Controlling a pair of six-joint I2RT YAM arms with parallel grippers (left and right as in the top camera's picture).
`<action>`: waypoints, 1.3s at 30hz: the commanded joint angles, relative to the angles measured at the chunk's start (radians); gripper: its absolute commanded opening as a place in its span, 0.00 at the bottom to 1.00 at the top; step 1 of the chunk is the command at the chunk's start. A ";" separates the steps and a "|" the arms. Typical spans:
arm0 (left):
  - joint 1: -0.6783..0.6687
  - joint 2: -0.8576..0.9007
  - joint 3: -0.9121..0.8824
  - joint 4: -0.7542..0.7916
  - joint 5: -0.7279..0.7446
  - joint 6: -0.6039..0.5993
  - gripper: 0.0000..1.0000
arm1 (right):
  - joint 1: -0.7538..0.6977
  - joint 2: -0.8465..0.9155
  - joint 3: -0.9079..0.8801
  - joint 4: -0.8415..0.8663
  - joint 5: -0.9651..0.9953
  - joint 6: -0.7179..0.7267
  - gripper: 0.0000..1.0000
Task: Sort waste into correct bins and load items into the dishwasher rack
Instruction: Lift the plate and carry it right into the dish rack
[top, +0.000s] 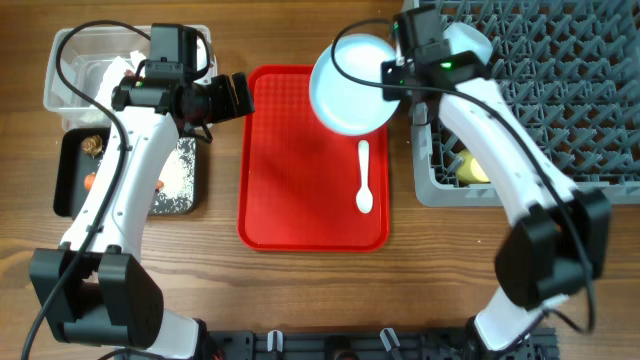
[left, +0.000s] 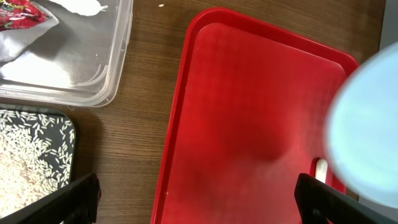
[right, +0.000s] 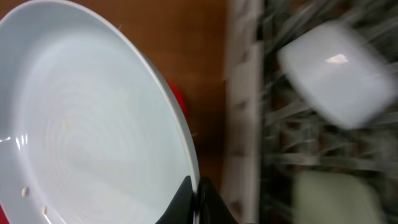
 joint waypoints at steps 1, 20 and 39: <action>-0.003 -0.006 0.007 0.002 -0.009 -0.009 1.00 | 0.002 -0.080 0.022 0.002 0.240 -0.061 0.04; -0.003 -0.006 0.007 0.002 -0.009 -0.009 1.00 | -0.203 -0.127 0.022 0.134 0.442 -0.095 0.04; -0.003 -0.006 0.007 0.002 -0.009 -0.009 1.00 | -0.469 -0.114 0.021 0.484 0.421 -0.776 0.05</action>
